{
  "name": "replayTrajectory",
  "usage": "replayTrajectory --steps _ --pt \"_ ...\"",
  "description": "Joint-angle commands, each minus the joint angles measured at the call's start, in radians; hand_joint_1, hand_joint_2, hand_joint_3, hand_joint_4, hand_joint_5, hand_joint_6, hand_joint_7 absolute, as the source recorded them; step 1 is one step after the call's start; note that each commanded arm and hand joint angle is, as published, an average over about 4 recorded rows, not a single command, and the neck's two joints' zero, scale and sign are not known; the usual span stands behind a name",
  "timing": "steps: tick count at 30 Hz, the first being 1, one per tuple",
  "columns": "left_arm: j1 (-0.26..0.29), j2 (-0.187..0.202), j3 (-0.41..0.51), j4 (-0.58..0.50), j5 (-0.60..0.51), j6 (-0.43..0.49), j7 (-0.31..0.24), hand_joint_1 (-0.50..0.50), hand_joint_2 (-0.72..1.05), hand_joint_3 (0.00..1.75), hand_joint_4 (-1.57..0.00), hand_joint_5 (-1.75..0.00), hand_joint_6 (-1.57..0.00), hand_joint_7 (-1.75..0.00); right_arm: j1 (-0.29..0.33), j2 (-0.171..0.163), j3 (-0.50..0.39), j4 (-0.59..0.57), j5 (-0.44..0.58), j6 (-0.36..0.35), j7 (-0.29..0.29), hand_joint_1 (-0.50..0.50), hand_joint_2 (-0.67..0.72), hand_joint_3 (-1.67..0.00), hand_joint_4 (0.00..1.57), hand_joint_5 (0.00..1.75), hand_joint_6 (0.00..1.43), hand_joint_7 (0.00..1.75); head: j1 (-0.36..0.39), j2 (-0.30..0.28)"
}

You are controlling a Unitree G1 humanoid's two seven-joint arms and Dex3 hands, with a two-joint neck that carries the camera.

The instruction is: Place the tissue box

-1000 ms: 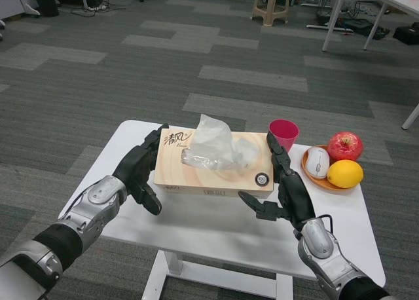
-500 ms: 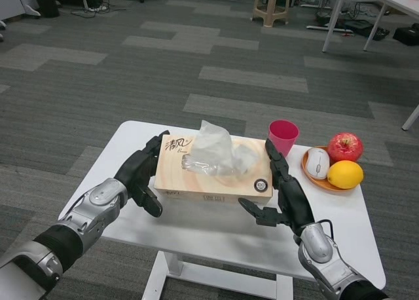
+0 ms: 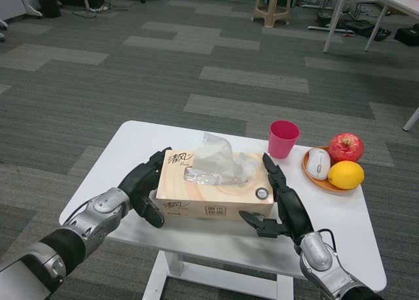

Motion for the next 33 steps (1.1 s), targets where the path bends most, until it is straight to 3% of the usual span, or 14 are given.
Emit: replayTrajectory --steps 1,15,26,33 --pt "-0.019 -0.016 -0.031 0.024 0.007 0.007 -0.021 0.50 -0.64 0.00 0.00 0.00 0.00 0.00 -0.005 0.012 0.017 0.014 -0.011 -0.020 0.022 -0.04 -0.54 -0.71 0.24 0.10 0.00 0.07 0.000 0.000" --pt "-0.026 -0.016 -0.074 0.079 0.002 0.010 -0.021 0.50 -0.68 0.00 0.00 0.00 0.00 0.00 0.033 0.021 0.030 0.057 -0.011 -0.020 0.030 -0.04 -0.54 -0.71 0.23 0.10 0.00 0.07 -0.001 -0.004" --pt "-0.018 -0.018 -0.025 0.079 0.002 0.001 -0.023 0.50 -0.64 0.00 0.00 0.00 0.00 0.00 0.046 0.029 0.003 0.054 -0.011 -0.025 0.035 0.00 -0.51 -0.71 0.19 0.10 0.00 0.07 0.004 -0.007" --pt "-0.007 -0.019 0.044 0.081 -0.003 -0.045 -0.036 0.50 -0.41 0.00 0.00 0.00 0.00 0.00 0.061 0.032 -0.040 0.039 -0.013 -0.035 0.049 -0.04 -0.48 -0.79 0.12 0.10 0.00 0.07 0.003 -0.006"
